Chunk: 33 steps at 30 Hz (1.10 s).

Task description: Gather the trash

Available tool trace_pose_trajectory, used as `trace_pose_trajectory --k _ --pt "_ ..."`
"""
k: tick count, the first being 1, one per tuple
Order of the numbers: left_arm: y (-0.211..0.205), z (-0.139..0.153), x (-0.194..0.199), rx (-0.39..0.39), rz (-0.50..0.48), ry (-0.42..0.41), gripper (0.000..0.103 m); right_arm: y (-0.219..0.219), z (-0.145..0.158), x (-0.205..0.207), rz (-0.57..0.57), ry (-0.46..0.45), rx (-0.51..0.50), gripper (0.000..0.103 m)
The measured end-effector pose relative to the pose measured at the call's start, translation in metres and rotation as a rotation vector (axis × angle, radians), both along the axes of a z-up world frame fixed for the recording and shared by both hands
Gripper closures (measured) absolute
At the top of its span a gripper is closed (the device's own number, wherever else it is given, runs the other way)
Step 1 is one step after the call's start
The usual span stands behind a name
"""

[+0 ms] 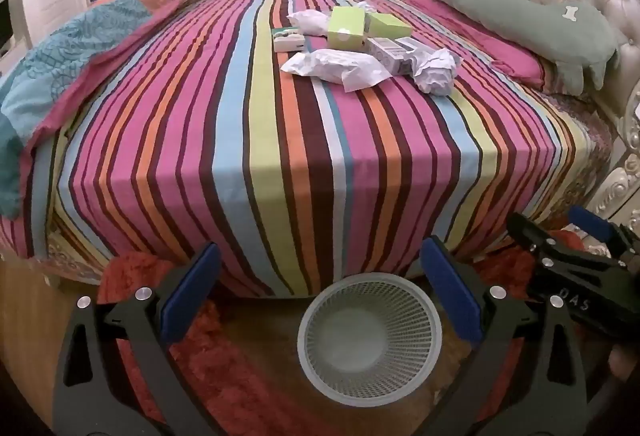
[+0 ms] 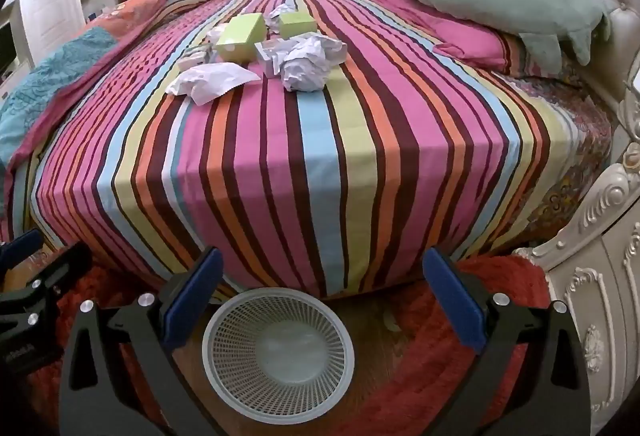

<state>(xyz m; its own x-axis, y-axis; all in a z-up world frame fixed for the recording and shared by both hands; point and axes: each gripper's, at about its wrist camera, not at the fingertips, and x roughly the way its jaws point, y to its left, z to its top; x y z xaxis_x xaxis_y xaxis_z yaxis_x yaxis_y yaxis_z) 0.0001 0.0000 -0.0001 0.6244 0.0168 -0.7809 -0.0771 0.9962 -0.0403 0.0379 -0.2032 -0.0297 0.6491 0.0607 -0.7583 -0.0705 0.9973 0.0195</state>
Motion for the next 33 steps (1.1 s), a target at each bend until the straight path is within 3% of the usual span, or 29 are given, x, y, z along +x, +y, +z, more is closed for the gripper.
trace_pose_trajectory --k 9,33 --pt "-0.009 -0.003 0.001 0.038 0.003 -0.002 0.006 0.0 0.003 -0.005 -0.004 -0.005 -0.005 0.008" --pt "-0.005 -0.006 0.001 0.01 -0.003 0.021 0.006 -0.001 0.003 -0.004 -0.012 -0.006 -0.022 0.008"
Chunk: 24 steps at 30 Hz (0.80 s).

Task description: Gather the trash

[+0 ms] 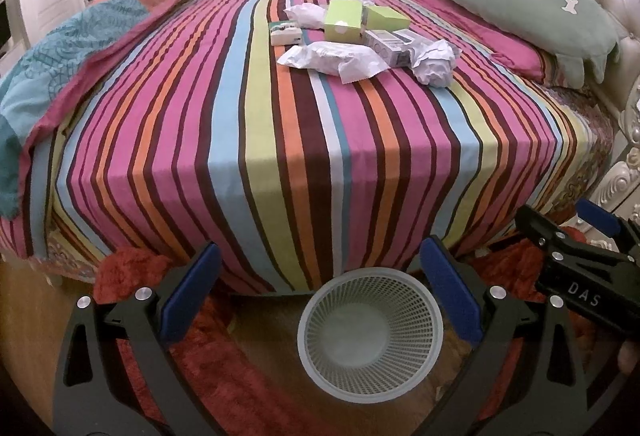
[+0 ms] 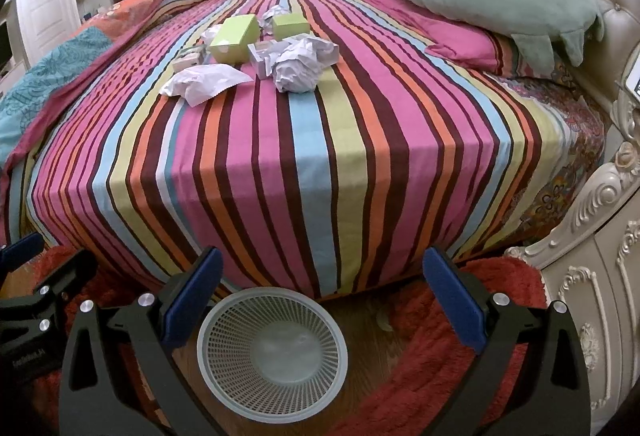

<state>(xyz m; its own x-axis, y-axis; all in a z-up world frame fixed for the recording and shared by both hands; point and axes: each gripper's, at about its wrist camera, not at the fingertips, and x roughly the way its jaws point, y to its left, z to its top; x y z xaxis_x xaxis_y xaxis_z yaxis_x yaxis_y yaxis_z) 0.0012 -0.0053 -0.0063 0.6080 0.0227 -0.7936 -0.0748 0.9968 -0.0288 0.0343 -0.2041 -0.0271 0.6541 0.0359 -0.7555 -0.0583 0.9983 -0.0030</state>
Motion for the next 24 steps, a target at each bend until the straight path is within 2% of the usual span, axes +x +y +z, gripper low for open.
trace_pose_trajectory --k 24 --pt "0.0009 -0.0009 -0.0012 0.003 -0.004 0.002 0.006 0.0003 -0.0029 0.001 0.007 0.016 -0.001 0.008"
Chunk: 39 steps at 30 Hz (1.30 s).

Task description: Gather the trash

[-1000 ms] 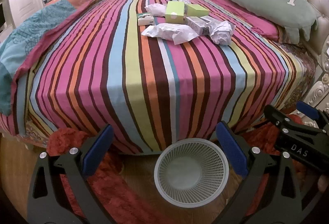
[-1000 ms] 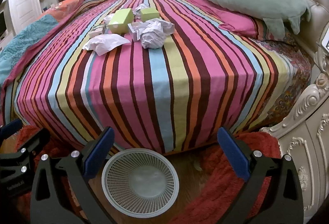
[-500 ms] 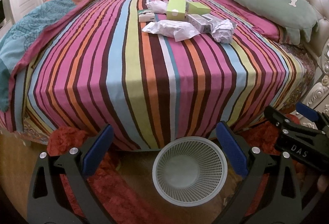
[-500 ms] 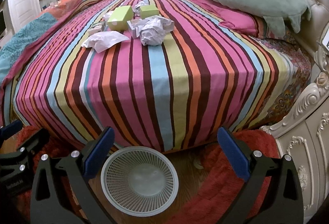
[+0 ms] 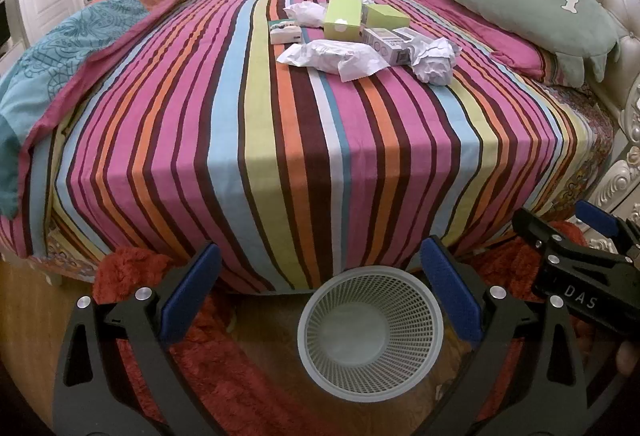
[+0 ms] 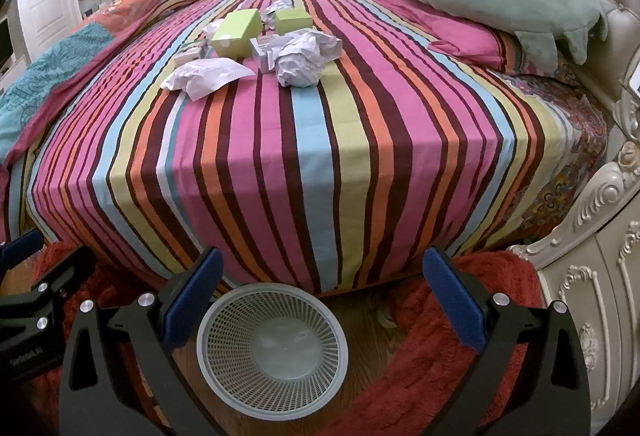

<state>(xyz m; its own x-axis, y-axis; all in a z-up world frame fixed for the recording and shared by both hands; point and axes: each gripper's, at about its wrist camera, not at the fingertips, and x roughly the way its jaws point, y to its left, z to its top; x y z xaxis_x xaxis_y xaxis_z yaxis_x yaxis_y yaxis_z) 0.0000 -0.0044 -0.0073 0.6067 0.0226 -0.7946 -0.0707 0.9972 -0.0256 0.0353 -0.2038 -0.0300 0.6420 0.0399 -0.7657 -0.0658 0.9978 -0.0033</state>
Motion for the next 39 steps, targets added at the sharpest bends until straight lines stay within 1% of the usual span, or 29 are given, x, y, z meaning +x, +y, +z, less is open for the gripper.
trace_pose_trajectory --k 12,20,30,36,39 --pt "0.001 -0.003 0.0 0.002 0.005 0.012 0.006 0.005 -0.001 -0.002 0.017 -0.001 -0.014 0.008" --pt "0.005 -0.01 0.004 -0.026 0.021 0.043 0.006 0.006 -0.005 0.001 0.025 0.014 -0.011 0.008" --pt "0.001 -0.019 0.02 -0.03 0.001 0.07 0.006 0.003 -0.004 0.01 0.03 -0.002 -0.001 0.008" --pt "0.0 -0.022 0.033 -0.017 -0.005 0.078 0.006 -0.002 -0.007 0.021 0.021 0.013 0.044 0.008" --pt "0.003 -0.023 0.04 -0.023 0.002 0.084 0.006 -0.001 -0.008 0.025 0.033 0.011 0.041 0.008"
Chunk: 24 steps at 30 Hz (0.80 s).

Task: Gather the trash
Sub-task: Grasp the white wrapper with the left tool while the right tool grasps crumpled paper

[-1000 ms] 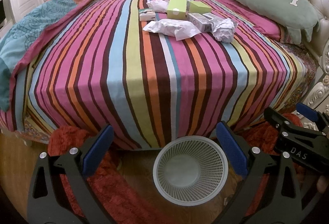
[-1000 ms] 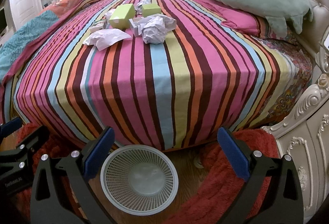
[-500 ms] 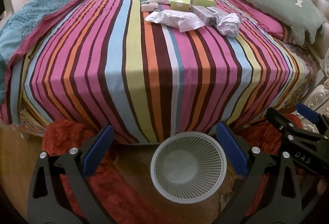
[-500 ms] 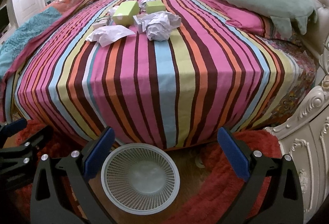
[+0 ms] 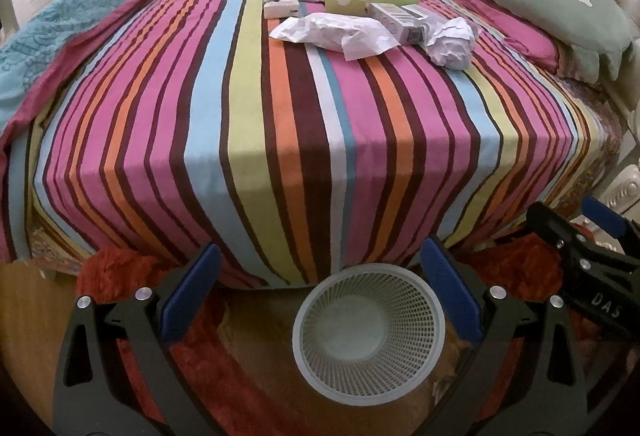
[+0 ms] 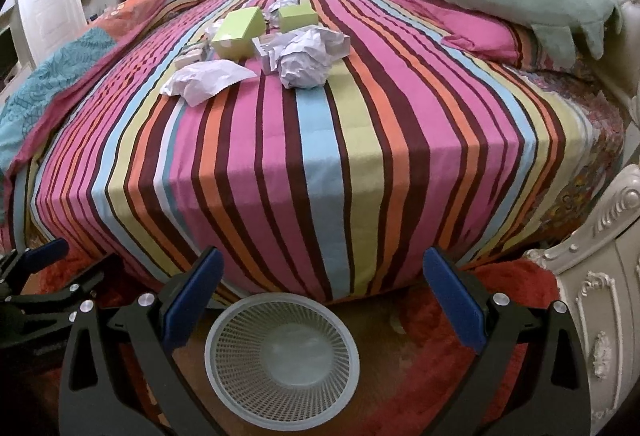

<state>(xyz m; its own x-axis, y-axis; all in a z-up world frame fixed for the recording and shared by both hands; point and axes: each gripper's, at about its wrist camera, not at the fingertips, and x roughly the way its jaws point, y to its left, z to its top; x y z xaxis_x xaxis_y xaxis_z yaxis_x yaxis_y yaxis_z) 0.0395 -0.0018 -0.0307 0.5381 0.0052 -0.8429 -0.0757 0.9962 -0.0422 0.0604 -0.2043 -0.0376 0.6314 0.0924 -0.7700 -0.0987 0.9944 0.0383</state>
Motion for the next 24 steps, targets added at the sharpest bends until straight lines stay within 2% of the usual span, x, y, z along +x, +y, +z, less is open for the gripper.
trace_pose_trajectory --k 4,12,24 --pt "0.002 -0.003 0.01 -0.004 0.002 0.007 0.006 0.002 0.0 0.005 0.019 -0.018 -0.007 0.008" --pt "0.009 -0.011 0.032 -0.009 0.01 0.021 0.006 0.0 -0.01 0.03 0.029 0.04 0.044 0.008" --pt "0.029 -0.004 0.071 -0.064 0.063 -0.01 0.006 0.0 -0.005 0.069 0.036 0.012 0.031 0.008"
